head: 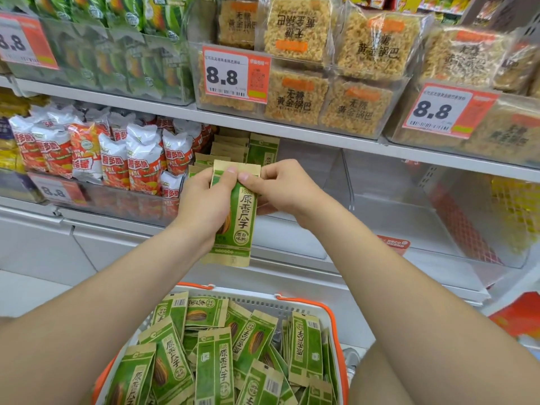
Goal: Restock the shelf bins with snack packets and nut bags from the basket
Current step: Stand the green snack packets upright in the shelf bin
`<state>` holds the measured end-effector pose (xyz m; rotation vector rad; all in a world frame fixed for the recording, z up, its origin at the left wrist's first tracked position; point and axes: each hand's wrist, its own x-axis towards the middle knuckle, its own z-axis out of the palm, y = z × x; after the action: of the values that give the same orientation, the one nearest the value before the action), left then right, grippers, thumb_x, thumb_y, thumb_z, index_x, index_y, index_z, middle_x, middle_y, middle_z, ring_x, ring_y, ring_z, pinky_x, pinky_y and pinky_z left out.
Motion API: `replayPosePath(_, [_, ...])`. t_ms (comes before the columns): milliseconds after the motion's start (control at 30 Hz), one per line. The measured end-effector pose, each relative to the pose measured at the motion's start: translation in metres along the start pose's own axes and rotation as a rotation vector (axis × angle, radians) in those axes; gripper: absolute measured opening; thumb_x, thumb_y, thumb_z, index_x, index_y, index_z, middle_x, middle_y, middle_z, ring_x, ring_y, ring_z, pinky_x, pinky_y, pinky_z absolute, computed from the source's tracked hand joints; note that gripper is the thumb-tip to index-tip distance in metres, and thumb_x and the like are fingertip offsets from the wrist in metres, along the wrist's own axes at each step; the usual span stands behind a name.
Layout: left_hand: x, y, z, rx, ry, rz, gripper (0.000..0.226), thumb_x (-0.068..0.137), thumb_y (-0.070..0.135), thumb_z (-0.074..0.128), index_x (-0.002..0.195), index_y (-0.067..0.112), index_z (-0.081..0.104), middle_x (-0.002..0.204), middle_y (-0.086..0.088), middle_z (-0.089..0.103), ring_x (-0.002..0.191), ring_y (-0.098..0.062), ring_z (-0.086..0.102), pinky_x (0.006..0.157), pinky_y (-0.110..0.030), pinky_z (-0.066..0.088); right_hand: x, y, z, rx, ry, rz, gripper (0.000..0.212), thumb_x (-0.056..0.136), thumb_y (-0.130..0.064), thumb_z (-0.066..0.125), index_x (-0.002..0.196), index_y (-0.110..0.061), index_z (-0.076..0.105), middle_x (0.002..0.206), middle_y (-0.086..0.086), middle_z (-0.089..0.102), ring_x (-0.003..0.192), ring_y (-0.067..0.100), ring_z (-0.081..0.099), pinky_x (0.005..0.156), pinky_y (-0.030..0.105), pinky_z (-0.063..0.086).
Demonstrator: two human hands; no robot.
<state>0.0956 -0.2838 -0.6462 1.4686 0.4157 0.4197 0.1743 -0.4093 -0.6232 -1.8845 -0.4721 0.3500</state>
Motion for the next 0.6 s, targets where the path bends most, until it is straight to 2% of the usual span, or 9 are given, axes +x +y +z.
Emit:
replayPosePath(67, [0.0,-0.003,0.005,0.054,0.019,0.032,0.023,0.104,0.039,0.059,0.103,0.024,0.076,0.091,-0.002,0.081,0.087,-0.024,0.079,0.079,-0.044,0.064,0.0,0.0,-0.003,0.001,0.026,0.034,0.04,0.096,-0.026,0.076,0.087,0.012,0.066,0.089,0.024,0.077,0.081,0.032,0.078,0.075,0.048,0.066])
replayPosePath(133, [0.0,-0.004,0.01,0.066,0.045,0.015,0.027,0.102,0.041,0.056,0.102,0.022,0.076,0.091,-0.002,0.08,0.089,-0.026,0.078,0.085,-0.052,0.063,0.004,0.002,0.0,-0.141,0.127,-0.008,0.043,0.093,-0.032,0.078,0.073,0.003,0.063,0.079,0.021,0.074,0.078,0.036,0.075,0.072,0.049,0.065])
replayPosePath(200, [0.0,-0.004,0.016,0.044,0.071,-0.04,0.029,0.104,0.034,0.051,0.098,0.019,0.074,0.087,-0.004,0.078,0.086,-0.027,0.077,0.083,-0.051,0.063,0.003,-0.001,0.006,-0.405,0.211,-0.061,0.049,0.092,-0.04,0.075,0.063,-0.011,0.049,0.068,0.01,0.06,0.072,0.035,0.063,0.061,0.04,0.054])
replayPosePath(267, [0.002,-0.005,0.018,0.0,0.123,-0.099,0.032,0.106,0.027,0.047,0.088,0.018,0.072,0.076,-0.001,0.074,0.082,-0.026,0.073,0.077,-0.043,0.061,0.0,-0.002,0.012,-0.668,0.274,-0.158,0.049,0.096,-0.044,0.069,0.065,-0.017,0.042,0.073,0.005,0.055,0.075,0.031,0.054,0.06,0.035,0.039])
replayPosePath(300, [0.003,-0.005,0.018,-0.015,0.138,-0.115,0.033,0.106,0.026,0.046,0.086,0.019,0.07,0.074,-0.001,0.072,0.081,-0.027,0.073,0.073,-0.041,0.059,-0.002,-0.003,0.014,-0.713,0.288,-0.212,0.047,0.097,-0.045,0.067,0.066,-0.018,0.042,0.075,0.005,0.056,0.076,0.031,0.053,0.061,0.035,0.038])
replayPosePath(367, [0.005,-0.004,0.016,-0.009,0.134,-0.098,0.033,0.107,0.027,0.045,0.088,0.019,0.071,0.079,-0.006,0.074,0.083,-0.03,0.074,0.073,-0.042,0.061,-0.003,-0.002,0.015,-0.659,0.275,-0.27,0.047,0.096,-0.044,0.068,0.065,-0.014,0.048,0.07,0.005,0.058,0.073,0.028,0.057,0.06,0.035,0.041])
replayPosePath(433, [0.006,-0.002,0.013,-0.01,0.113,-0.076,0.032,0.108,0.027,0.047,0.09,0.019,0.073,0.082,-0.006,0.077,0.082,-0.029,0.076,0.073,-0.042,0.062,-0.003,-0.004,0.006,-0.486,0.19,-0.215,0.045,0.095,-0.04,0.072,0.065,-0.008,0.062,0.063,0.002,0.065,0.067,0.021,0.064,0.06,0.036,0.053])
replayPosePath(500, [0.006,0.001,0.011,-0.061,0.038,-0.091,0.029,0.109,0.025,0.05,0.099,0.018,0.077,0.088,-0.008,0.079,0.085,-0.029,0.078,0.074,-0.043,0.063,-0.007,-0.008,-0.008,-0.281,0.035,-0.061,0.034,0.096,-0.038,0.072,0.081,-0.008,0.075,0.073,0.002,0.076,0.071,0.019,0.075,0.066,0.039,0.065])
replayPosePath(600, [0.006,0.008,0.008,-0.135,-0.104,-0.191,0.03,0.11,0.027,0.049,0.115,0.014,0.076,0.103,-0.013,0.08,0.095,-0.034,0.078,0.081,-0.053,0.063,-0.013,-0.007,-0.024,-0.244,-0.243,0.097,0.025,0.102,-0.038,0.065,0.107,-0.015,0.073,0.091,0.003,0.081,0.08,0.02,0.079,0.071,0.035,0.065])
